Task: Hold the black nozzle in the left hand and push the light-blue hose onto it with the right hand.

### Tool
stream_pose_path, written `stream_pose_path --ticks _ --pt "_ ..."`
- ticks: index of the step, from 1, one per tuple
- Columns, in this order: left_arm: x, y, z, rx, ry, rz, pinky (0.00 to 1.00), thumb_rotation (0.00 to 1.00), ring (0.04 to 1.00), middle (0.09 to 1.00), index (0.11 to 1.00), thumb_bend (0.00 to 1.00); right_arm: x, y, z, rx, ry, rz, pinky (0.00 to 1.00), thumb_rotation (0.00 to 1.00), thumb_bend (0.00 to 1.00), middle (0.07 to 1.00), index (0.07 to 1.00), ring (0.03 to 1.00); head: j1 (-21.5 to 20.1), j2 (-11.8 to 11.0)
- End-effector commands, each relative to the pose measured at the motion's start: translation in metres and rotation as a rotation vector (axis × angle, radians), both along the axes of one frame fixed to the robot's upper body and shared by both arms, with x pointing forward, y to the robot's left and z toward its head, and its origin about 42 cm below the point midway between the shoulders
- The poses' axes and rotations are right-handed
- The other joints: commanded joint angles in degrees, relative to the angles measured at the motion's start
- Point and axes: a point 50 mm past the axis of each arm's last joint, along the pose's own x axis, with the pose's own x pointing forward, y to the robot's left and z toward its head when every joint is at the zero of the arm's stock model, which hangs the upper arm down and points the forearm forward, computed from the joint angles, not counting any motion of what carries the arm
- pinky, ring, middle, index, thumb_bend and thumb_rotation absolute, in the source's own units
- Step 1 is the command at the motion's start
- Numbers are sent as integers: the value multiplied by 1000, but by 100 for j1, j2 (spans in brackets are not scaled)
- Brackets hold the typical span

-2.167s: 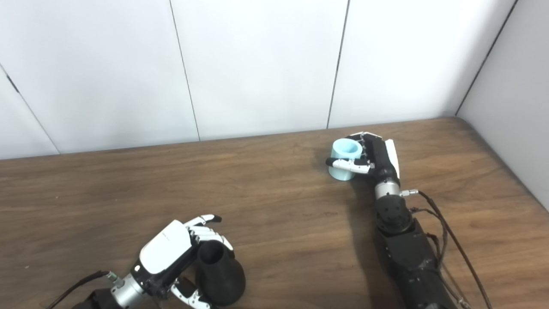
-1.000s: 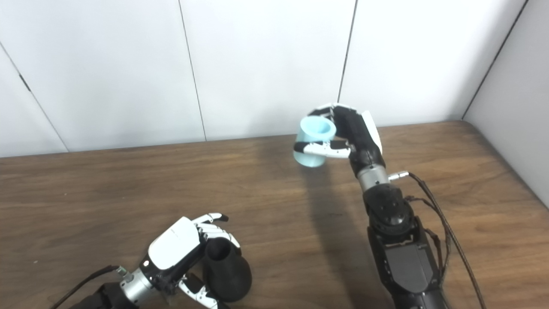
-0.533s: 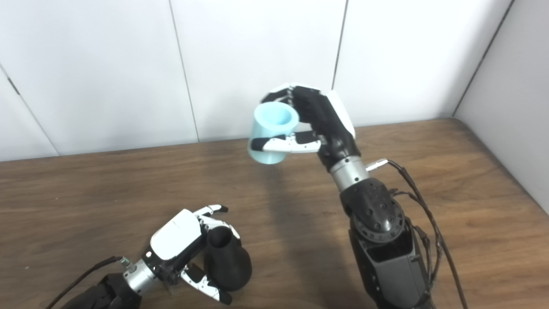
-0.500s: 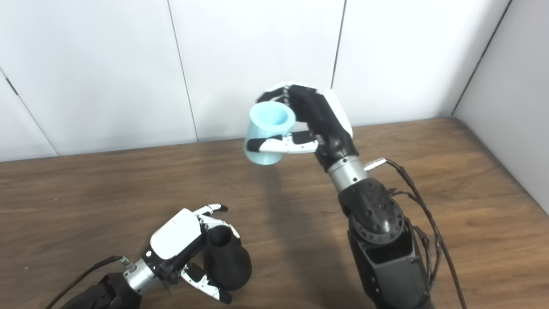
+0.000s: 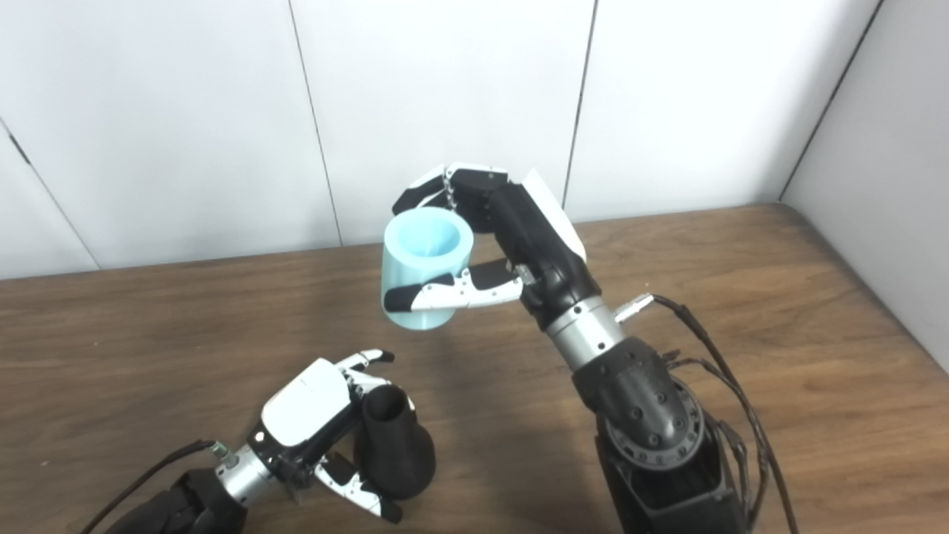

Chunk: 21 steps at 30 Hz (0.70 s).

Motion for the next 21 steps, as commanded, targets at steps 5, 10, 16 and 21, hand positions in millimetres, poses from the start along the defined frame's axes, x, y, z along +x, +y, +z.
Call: stream_pose_path --ticks 5,10,16,21 --pt "-43 13 -66 131 177 26 852 0 515 482 485 524 -14 1 3 27 -31 32 248 0 513 453 532 388 -13 31" --pt "-44 15 -67 136 177 27 848 0 516 482 485 524 -18 -1 1 39 -18 46 272 0 516 471 518 407 -6 70" --pt "-45 15 -66 142 177 23 851 0 514 482 486 524 -22 -1 -5 17 -30 55 234 0 512 457 534 383 33 102" --pt "-46 15 -66 147 181 25 854 0 516 480 488 524 -24 2 -19 -8 -13 62 244 0 513 458 532 383 83 119"
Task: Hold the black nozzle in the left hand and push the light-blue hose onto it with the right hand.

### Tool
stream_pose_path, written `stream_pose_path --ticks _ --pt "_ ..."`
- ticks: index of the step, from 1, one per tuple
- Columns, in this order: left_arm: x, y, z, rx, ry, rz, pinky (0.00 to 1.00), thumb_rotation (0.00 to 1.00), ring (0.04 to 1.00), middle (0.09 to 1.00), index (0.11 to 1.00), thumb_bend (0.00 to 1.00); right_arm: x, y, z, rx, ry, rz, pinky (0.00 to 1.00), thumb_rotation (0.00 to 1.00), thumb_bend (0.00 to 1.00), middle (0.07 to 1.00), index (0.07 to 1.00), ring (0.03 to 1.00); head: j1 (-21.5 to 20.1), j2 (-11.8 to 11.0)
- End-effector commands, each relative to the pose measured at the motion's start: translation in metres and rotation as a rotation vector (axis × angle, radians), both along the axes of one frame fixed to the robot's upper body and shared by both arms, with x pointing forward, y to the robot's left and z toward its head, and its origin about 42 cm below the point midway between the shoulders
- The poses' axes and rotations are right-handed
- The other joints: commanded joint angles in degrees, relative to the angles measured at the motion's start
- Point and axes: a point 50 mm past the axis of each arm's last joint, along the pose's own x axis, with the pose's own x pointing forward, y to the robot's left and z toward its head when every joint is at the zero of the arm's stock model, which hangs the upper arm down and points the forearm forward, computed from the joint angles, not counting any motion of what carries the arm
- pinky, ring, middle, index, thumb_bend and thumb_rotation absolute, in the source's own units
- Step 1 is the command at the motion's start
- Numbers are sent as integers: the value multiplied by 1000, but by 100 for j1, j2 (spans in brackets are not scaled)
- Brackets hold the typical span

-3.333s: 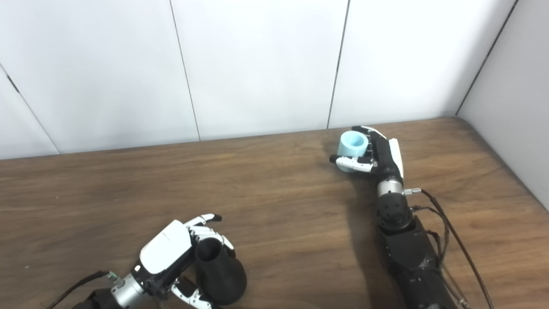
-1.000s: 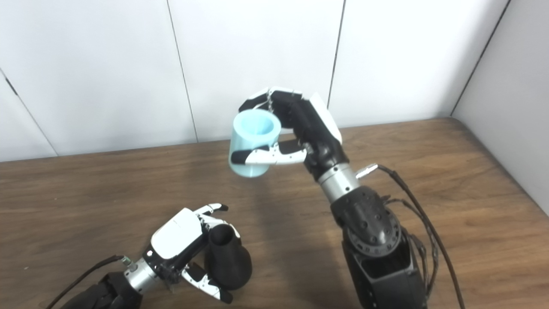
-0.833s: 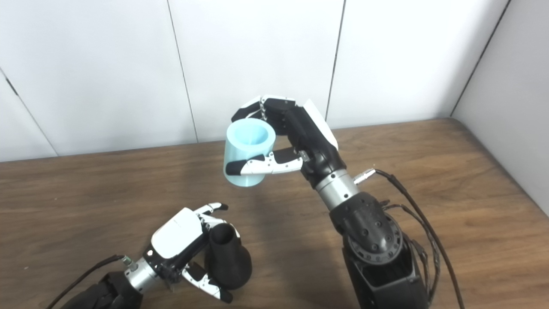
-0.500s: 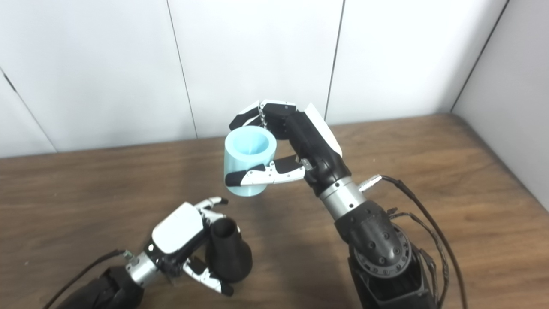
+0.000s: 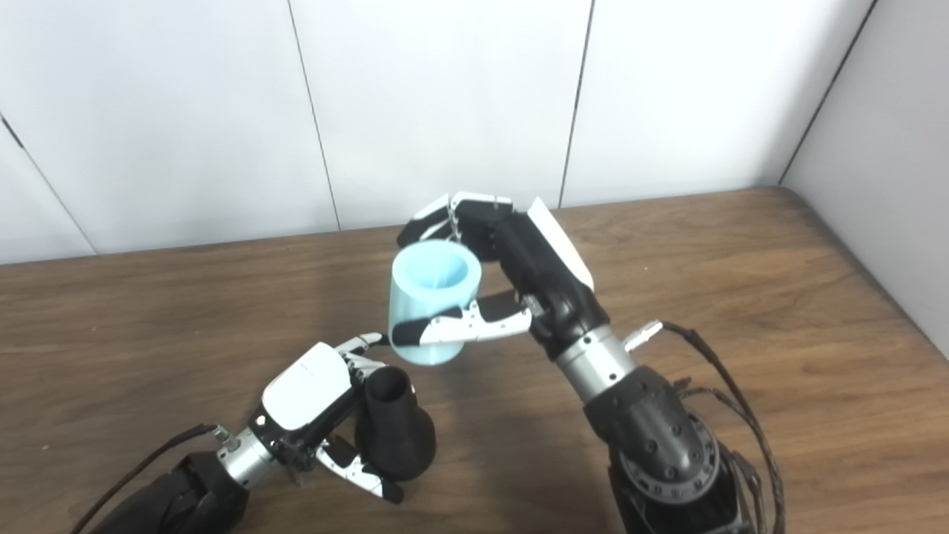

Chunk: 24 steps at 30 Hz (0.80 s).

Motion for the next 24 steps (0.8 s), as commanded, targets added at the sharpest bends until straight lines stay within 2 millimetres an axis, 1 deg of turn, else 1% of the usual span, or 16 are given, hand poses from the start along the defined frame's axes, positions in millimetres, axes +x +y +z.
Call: stream_pose_path --ticks 1,5,12,18,24 --pt "-46 12 -66 131 191 17 855 0 516 480 487 524 -1 3 8 -13 -86 22 244 0 512 458 535 382 19 6" --pt "-47 12 -67 127 189 18 855 0 514 472 496 523 -1 5 2 -41 -96 11 257 0 513 464 537 388 45 17" --pt "-48 11 -66 128 186 13 851 0 514 471 499 523 -5 10 -2 -65 -74 4 243 0 512 465 539 378 93 5" --pt "-51 10 -66 132 185 11 852 0 517 470 499 523 -5 15 -11 -76 -83 10 231 0 511 469 539 374 141 -18" --pt "-51 9 -66 122 187 10 842 0 510 467 503 522 -1 23 -15 -58 -104 48 260 0 514 484 523 394 189 -10"
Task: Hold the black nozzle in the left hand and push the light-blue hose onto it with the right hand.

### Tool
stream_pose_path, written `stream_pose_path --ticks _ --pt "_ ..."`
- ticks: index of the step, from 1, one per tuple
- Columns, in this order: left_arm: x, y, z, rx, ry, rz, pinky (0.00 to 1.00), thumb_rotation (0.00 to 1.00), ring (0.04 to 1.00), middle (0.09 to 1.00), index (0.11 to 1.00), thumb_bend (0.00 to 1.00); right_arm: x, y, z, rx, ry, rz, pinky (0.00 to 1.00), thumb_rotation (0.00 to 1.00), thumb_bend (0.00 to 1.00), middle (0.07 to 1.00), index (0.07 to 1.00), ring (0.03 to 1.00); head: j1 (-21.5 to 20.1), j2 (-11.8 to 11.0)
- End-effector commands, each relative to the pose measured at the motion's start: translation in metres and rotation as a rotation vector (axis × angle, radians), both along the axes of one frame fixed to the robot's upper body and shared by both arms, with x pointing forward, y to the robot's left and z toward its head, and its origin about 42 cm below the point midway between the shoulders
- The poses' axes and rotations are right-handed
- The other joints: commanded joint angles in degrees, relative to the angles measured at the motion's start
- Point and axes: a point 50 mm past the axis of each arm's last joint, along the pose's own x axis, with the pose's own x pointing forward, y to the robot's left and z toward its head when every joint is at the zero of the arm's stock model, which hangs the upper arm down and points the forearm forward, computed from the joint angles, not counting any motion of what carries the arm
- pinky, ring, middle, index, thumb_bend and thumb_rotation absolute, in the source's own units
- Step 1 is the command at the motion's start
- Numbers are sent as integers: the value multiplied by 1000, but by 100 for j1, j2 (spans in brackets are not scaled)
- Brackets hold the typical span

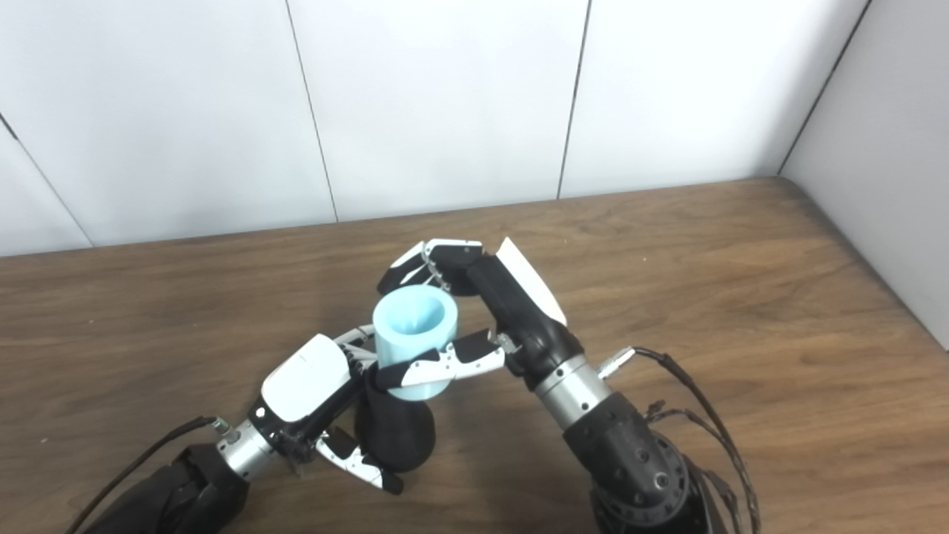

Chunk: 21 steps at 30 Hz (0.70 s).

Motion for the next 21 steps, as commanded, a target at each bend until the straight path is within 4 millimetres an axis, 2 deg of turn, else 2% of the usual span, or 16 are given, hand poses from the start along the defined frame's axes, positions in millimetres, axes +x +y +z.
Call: stream_pose_path --ticks 1,11,21 --pt "-51 9 -67 118 195 11 842 0 510 467 502 522 1 6 13 32 -98 38 262 0 515 485 521 395 8 6" --pt "-52 9 -68 122 197 6 841 0 509 470 499 523 9 14 2 55 -137 59 270 0 517 486 512 402 51 -11" --pt "-54 9 -67 117 199 4 842 0 510 465 505 522 16 16 1 63 -194 49 264 0 515 483 519 394 76 -7"
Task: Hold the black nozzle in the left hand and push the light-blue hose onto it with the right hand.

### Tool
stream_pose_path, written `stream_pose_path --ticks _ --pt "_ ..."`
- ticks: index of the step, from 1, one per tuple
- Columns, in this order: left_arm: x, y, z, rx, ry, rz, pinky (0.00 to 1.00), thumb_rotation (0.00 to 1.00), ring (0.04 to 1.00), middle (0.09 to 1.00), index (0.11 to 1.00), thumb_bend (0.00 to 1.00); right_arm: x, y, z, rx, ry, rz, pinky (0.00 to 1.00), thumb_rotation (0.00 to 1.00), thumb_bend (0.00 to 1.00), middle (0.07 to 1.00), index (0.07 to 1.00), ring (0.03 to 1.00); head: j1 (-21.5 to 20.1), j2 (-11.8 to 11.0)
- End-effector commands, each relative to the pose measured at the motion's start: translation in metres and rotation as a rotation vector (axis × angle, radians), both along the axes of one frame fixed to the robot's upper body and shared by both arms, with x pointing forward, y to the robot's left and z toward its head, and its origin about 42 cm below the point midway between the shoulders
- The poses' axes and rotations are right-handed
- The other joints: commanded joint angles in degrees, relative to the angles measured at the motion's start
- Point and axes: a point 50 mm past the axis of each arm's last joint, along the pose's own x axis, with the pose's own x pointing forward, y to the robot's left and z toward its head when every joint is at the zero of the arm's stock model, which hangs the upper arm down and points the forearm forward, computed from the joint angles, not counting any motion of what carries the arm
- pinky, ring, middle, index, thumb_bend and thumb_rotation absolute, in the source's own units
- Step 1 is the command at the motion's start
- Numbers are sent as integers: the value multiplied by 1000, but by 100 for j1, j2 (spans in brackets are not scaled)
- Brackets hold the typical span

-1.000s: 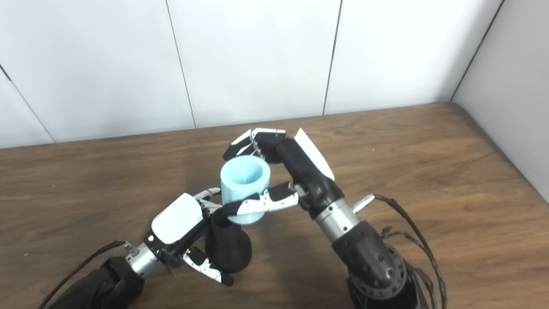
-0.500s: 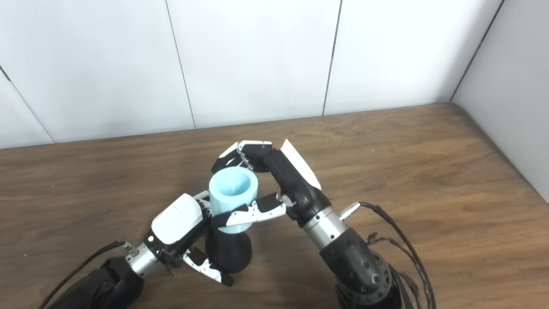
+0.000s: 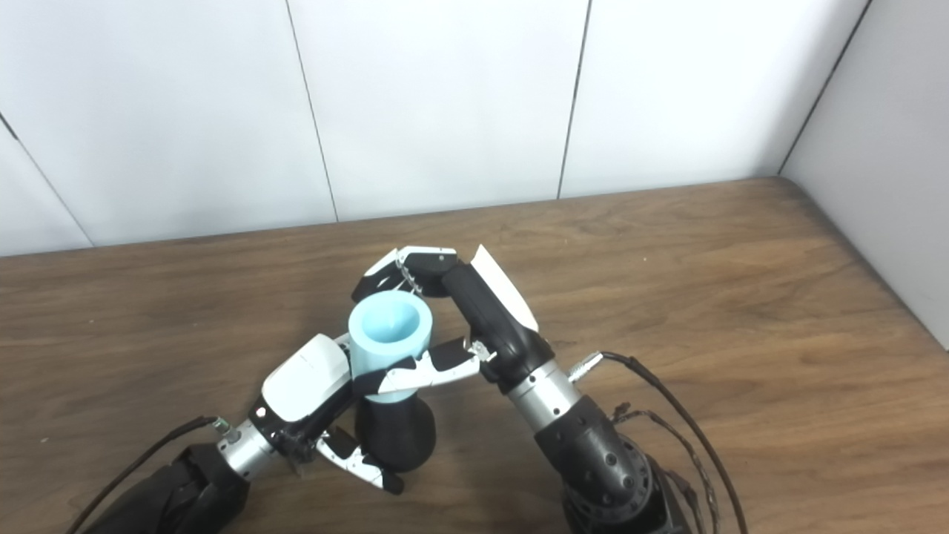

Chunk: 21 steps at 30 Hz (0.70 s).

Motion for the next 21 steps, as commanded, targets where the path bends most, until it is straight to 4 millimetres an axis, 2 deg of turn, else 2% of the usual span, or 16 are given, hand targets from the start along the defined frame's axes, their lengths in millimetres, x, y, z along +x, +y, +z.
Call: stream_pose_path --ticks 1,17,21 --pt "-54 10 -67 116 198 5 836 0 509 465 505 522 3 1 18 18 -122 7 270 0 516 483 517 399 6 3" --pt "-58 14 -66 119 206 12 835 0 505 465 505 522 6 0 11 -41 -116 8 301 0 518 487 501 421 -9 74" --pt "-59 15 -65 118 207 13 841 0 507 458 511 521 6 -1 6 -42 -93 21 278 0 517 490 506 406 -7 87"
